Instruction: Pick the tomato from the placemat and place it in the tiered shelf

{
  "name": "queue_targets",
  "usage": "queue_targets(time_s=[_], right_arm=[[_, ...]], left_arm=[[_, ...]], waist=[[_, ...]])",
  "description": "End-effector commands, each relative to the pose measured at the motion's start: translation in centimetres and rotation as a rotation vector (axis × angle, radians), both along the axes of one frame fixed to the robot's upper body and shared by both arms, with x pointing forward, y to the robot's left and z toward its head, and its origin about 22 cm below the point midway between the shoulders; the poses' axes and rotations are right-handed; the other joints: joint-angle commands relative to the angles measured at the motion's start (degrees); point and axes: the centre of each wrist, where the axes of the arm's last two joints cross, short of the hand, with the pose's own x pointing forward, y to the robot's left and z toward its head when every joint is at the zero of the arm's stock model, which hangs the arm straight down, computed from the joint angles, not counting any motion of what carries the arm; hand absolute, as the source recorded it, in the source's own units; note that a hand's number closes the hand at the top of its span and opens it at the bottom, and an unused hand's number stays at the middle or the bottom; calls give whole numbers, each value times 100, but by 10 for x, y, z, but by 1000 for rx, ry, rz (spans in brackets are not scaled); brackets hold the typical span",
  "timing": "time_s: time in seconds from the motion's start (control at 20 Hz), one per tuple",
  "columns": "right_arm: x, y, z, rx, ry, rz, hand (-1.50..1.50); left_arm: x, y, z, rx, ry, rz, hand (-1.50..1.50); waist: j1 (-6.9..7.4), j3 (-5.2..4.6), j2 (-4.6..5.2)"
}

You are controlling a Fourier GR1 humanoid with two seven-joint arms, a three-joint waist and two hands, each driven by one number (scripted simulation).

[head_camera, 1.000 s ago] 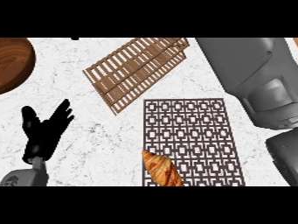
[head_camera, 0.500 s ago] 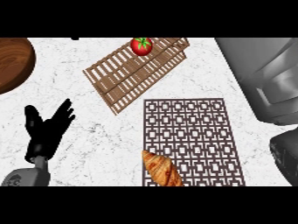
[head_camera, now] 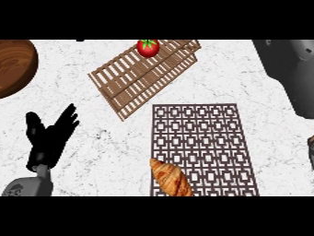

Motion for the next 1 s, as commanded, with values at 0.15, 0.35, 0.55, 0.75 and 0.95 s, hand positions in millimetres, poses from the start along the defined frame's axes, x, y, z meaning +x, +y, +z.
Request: queue_targets(time_s=[0.15, 0.35, 0.55, 0.75, 0.95], right_arm=[[5, -50, 10, 74, -9, -230, -150], [7, -90, 14, 177, 24, -349, -150], [3, -151, 18, 243, 74, -377, -150], [1, -190, 3, 214, 97, -336, -150], [-3, -215, -2, 222, 77, -303, -150]], left_arm=[[8, 6, 1, -8, 20, 7, 0], [7, 7, 5, -14, 30, 2, 0], [8, -3, -1, -10, 7, 1, 0], [9, 3, 8, 2, 1, -21, 0], [11, -4, 7, -2, 9, -28, 0]], waist=[[-44, -19, 28], [41, -16, 59], [56, -14, 105], [112, -7, 115], [150, -3, 129]])
